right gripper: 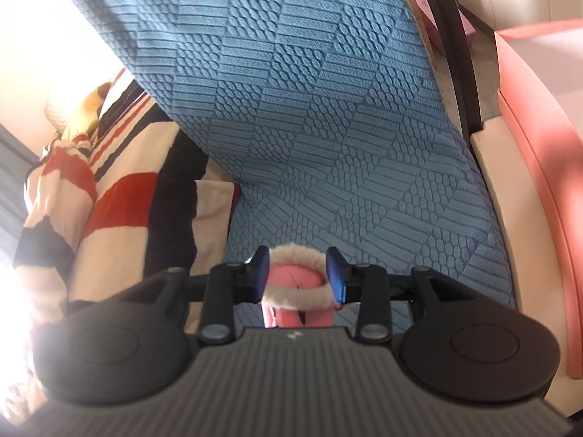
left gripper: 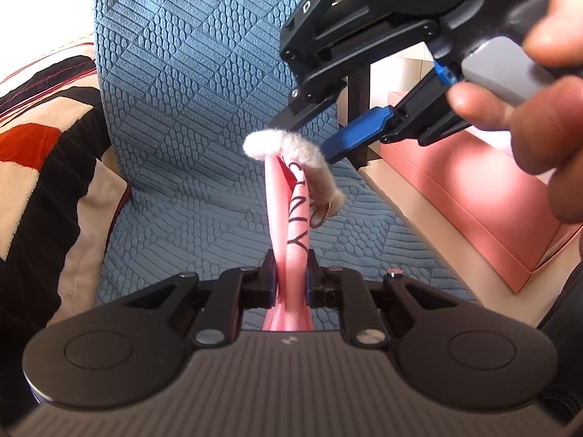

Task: Organize objects
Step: 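Bring the fluffy loop over the pink band's end with the right gripper while the left gripper holds the band, then wrap the fluffy loop around the pink band with the right gripper while the left gripper holds it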

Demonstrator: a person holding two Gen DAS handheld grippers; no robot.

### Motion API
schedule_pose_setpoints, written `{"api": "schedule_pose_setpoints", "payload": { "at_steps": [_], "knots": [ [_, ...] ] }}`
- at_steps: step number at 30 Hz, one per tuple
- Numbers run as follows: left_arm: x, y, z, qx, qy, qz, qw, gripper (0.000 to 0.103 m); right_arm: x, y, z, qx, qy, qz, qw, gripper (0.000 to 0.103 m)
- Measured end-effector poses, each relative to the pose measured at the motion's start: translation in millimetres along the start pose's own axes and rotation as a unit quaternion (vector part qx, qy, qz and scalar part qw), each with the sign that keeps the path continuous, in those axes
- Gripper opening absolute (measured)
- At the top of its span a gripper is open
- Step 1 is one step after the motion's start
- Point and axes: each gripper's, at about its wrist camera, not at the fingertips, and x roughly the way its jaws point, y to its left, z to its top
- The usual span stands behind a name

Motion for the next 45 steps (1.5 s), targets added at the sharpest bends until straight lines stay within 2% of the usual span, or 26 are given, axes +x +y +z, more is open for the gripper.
{"api": "schedule_pose_setpoints", "payload": {
  "at_steps": [4, 7, 10, 12, 14, 17, 22, 25, 30, 33, 40, 45],
  "knots": [
    [0.6, 0.6, -0.7, -0.001, 0.0, 0.001, 1.0, 0.016, -2.2, 6.1, -2.9, -0.028, -0.001, 0.012, 1.0, 0.036],
    [-0.5, -3.9, -2.4, 0.019, -0.008, 0.008, 0.9998, 0.016, -2.7, 9.3, -2.2, -0.043, 0.01, 0.027, 0.999, 0.035],
    [-0.6, -5.5, -3.8, 0.028, -0.009, 0.013, 0.9995, 0.016, -3.4, 7.1, -0.4, -0.037, 0.016, 0.021, 0.999, 0.03],
    [-0.8, -4.8, -3.5, 0.028, -0.011, 0.014, 0.9995, 0.016, -4.3, -2.4, 1.1, 0.001, 0.02, 0.036, 0.999, 0.029],
    [-3.5, -5.3, -3.3, 0.033, -0.019, 0.021, 0.9991, 0.016, -4.2, -16.6, 1.2, 0.062, 0.025, 0.074, 0.995, 0.027],
    [-3.0, -5.7, -3.1, 0.035, -0.017, 0.023, 0.999, 0.016, -1.4, -43.5, -4.9, 0.187, 0.037, 0.104, 0.976, 0.019],
    [-7.0, -12.6, -4.7, 0.056, -0.027, 0.027, 0.9977, 0.016, -6.0, -56.5, -14.3, 0.265, 0.021, 0.116, 0.957, 0.016],
    [-7.9, -15.0, -5.2, 0.068, -0.029, 0.027, 0.9969, 0.015, -6.5, -58.9, -11.8, 0.274, 0.027, 0.1, 0.956, 0.016],
    [-7.2, -20.6, -7.7, 0.093, -0.036, 0.029, 0.9946, 0.015, -2.8, -64.8, 1.1, 0.268, 0.062, 0.105, 0.956, 0.018],
    [-7.7, -26.0, -10.2, 0.114, -0.041, 0.034, 0.9921, 0.015, -2.1, -60.4, 10.9, 0.24, 0.081, 0.099, 0.962, 0.018],
    [-7.8, -38.1, -16.6, 0.163, -0.052, 0.042, 0.9843, 0.015, -4.6, -61.0, 26.6, 0.204, 0.123, 0.073, 0.968, 0.026],
    [-7.3, -45.6, -21.2, 0.194, -0.058, 0.05, 0.978, 0.015, -4.9, -56.2, 31.6, 0.171, 0.157, 0.058, 0.971, 0.026]
  ]
}}
